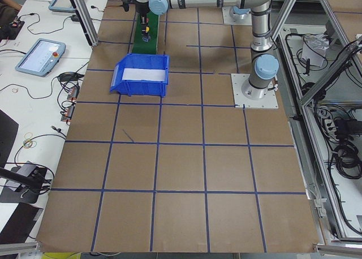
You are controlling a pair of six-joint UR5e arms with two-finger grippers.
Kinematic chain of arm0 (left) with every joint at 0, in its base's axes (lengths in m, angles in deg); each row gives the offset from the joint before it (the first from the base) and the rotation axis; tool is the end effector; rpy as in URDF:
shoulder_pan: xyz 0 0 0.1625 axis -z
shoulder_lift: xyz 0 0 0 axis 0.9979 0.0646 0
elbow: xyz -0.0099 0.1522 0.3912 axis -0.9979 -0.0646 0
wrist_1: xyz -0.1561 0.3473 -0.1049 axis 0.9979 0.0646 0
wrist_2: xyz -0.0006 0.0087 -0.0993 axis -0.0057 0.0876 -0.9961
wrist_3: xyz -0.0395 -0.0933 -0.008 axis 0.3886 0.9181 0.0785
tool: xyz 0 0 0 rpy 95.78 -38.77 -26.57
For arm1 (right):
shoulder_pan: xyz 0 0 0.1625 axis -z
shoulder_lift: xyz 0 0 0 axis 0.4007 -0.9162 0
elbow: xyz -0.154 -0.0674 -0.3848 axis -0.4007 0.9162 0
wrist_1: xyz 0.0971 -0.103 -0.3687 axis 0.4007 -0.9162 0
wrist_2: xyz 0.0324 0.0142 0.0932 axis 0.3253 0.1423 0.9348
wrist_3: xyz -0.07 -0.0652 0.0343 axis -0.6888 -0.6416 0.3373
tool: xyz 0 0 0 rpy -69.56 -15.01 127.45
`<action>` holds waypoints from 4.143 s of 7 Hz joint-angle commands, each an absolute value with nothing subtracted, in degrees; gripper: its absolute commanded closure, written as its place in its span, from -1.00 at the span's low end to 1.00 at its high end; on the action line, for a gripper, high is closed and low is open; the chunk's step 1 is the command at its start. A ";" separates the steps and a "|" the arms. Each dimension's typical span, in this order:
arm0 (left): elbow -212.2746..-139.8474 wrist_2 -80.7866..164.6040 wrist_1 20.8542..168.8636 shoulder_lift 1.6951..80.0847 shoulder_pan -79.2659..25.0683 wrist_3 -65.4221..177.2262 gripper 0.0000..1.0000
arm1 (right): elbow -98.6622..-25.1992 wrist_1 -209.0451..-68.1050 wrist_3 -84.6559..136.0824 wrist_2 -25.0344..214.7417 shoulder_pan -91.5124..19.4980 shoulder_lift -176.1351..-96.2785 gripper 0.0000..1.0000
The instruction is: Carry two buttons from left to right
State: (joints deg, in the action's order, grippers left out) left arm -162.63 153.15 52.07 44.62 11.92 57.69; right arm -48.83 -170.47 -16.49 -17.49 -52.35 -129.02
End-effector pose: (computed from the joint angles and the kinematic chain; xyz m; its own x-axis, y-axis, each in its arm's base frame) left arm -0.2241 -0.6148 0.3867 -0.9892 -0.1425 0.0328 -0.1450 0.9851 -0.0928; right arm -0.0272 -0.6638 0.3265 -0.9793 -0.2025 0.0004 -0.2025 0.9789 -0.0280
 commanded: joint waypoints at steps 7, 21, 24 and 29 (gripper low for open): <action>-162.09 152.30 44.50 52.58 14.69 59.98 -1.00 | -48.48 -170.46 -67.57 -20.09 -49.68 -128.19 -0.95; -172.45 157.04 52.67 34.30 1.51 37.65 -1.00 | -54.54 -178.46 -99.69 -15.62 -49.68 -127.66 -0.99; -174.83 157.57 58.54 28.87 1.51 37.31 -1.00 | -54.80 -180.22 -99.68 -15.62 -49.76 -127.66 -0.99; -174.30 160.74 63.39 23.85 1.68 36.35 -1.00 | -55.42 -180.30 -99.68 -15.97 -49.68 -127.66 -0.99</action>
